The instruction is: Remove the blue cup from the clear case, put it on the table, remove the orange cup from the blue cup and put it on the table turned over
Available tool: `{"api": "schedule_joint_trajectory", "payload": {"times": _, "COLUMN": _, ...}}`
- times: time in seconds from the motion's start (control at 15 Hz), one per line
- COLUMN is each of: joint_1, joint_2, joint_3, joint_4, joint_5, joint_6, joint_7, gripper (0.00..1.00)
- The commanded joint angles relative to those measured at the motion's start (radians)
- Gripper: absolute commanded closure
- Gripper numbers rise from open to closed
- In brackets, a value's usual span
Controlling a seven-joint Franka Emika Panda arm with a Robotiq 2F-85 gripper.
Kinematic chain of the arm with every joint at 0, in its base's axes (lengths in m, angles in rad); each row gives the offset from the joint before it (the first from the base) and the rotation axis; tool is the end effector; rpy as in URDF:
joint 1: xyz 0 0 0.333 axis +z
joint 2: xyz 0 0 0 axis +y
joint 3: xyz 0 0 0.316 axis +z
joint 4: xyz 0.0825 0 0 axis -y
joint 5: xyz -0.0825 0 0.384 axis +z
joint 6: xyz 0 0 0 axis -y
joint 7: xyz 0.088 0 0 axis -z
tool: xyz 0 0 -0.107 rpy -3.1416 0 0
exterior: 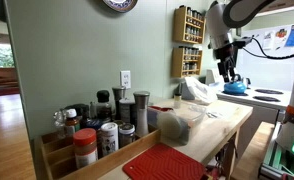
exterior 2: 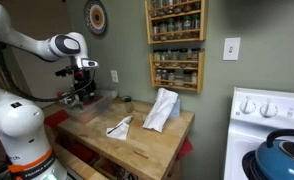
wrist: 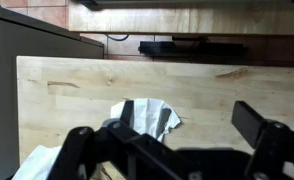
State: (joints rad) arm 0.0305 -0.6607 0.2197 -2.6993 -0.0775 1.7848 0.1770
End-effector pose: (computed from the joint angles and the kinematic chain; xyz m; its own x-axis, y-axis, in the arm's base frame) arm 0.3033 0.0661 0.4048 0.9747 0.0077 -0.2233 0.0636 -0.9675 0.2446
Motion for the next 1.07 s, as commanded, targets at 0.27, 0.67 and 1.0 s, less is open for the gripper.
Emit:
{"api": "schedule_joint_trajectory", "payload": {"times": 0.27, "joint_1": 0.038, "joint_2": 0.022, "joint_3": -0.007, "joint_4": 0.019, "joint_5": 0.023, "joint_6": -0.003, "joint_7": 0.040, "gripper": 0.00}}
{"api": "schedule_joint_trajectory", "payload": {"times": 0.67, "joint_1": 0.099, "joint_2": 0.232, "joint_3": 0.166, "joint_4": 0.208, "joint_5": 0.332, "joint_6": 0.076, "joint_7": 0.479, "gripper": 0.00}}
{"api": "schedule_joint_trajectory", "payload": {"times": 1.0, "joint_1": 0.126, "joint_2": 0.197, "joint_3": 0.144, "joint_4": 0.188, "joint_5": 0.294, "joint_6": 0.081, "joint_7": 0.456, "gripper": 0.00}}
